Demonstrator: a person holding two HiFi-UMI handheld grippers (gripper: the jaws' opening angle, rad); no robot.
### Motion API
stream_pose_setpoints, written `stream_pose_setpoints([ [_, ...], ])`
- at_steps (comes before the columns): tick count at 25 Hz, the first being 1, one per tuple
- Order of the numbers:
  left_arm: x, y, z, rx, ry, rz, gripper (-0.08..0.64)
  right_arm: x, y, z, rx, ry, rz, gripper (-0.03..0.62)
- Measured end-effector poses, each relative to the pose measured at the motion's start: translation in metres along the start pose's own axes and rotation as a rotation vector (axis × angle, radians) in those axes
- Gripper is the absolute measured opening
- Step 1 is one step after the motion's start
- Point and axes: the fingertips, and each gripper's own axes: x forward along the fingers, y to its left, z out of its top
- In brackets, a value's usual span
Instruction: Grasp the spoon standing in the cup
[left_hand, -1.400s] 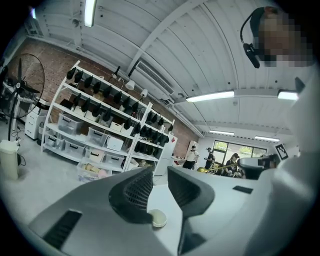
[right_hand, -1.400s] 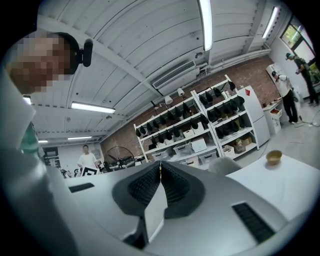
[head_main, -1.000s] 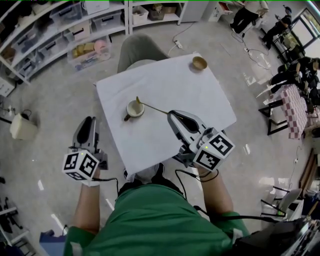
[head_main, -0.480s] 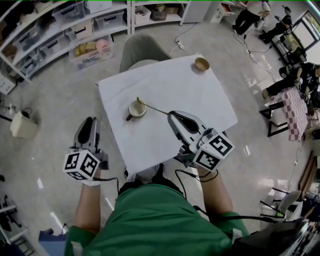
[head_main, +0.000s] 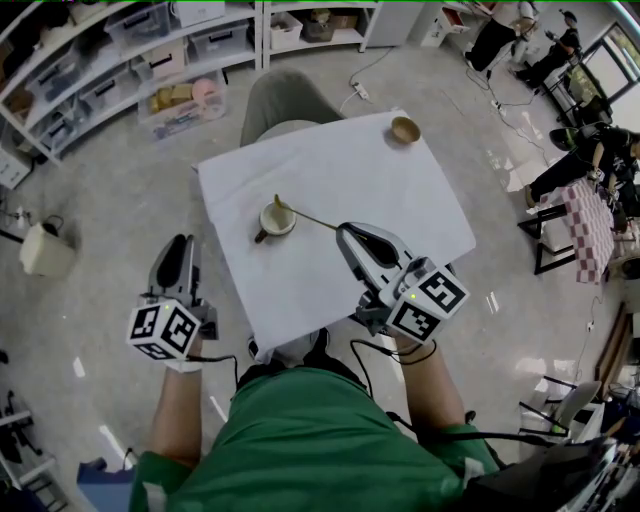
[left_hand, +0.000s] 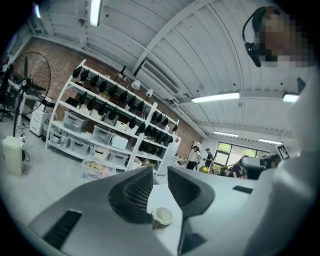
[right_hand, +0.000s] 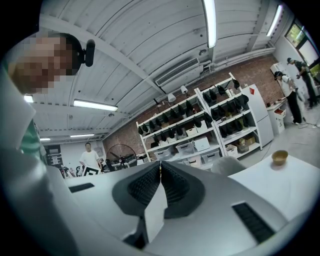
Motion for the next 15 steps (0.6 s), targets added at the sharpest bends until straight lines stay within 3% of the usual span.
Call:
stream_pose_setpoints([
  [15, -0.007, 0.027, 0.010, -0.009, 0.002, -0.001, 0.106, 0.020, 0.013, -0.005, 0.001, 0.000, -0.022, 0.026],
])
